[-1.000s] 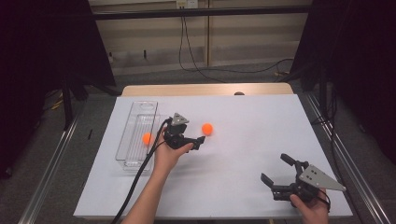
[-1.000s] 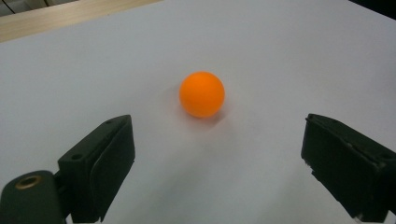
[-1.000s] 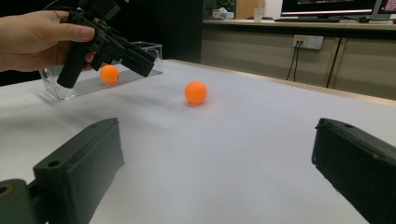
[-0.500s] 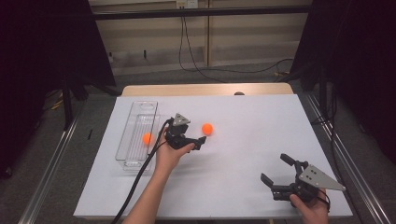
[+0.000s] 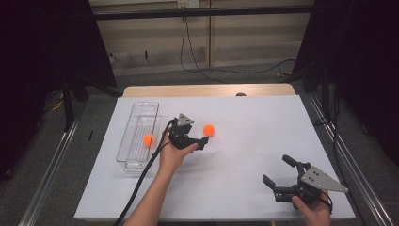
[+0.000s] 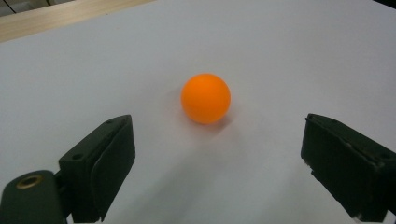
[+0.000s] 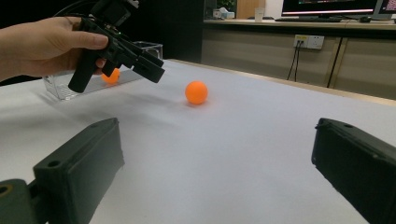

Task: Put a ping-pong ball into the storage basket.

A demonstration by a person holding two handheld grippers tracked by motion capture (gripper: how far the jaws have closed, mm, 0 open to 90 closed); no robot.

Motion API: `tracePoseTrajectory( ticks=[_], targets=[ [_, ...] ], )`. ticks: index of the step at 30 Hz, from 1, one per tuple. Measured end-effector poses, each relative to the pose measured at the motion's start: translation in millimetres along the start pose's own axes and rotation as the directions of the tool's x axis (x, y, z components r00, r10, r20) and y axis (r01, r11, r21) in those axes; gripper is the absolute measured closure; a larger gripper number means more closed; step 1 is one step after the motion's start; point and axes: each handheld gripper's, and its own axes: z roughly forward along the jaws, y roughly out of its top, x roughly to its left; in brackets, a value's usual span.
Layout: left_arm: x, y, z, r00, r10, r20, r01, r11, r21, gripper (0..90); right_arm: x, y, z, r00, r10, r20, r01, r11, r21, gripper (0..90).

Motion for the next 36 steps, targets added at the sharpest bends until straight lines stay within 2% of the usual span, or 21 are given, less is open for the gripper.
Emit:
tracePoseTrajectory(
  ticks=[5, 32, 36],
  targets=[
    [-1.7, 1.1, 4.0, 0.9999, 0.012, -0.003, -0.012, 0.9999, 0.006, 10.1, -0.4, 0.1, -0.6, 1.0, -0.004, 0.0, 0.004, 1.0, -0.001, 1.4],
    [3.8, 3.2, 20.2, 0.9997, -0.012, -0.022, 0.013, 0.9998, 0.016, 10.3, -0.1, -0.1, 0.1, 1.0, -0.001, 0.0, 0.001, 1.0, 0.0, 1.4],
    [3.5, 3.6, 22.3, 0.9997, -0.018, -0.015, 0.018, 0.9997, 0.017, 10.3, 0.1, -0.1, 0.3, 1.0, 0.0, -0.001, 0.0, 1.0, 0.001, 1.5]
  ],
)
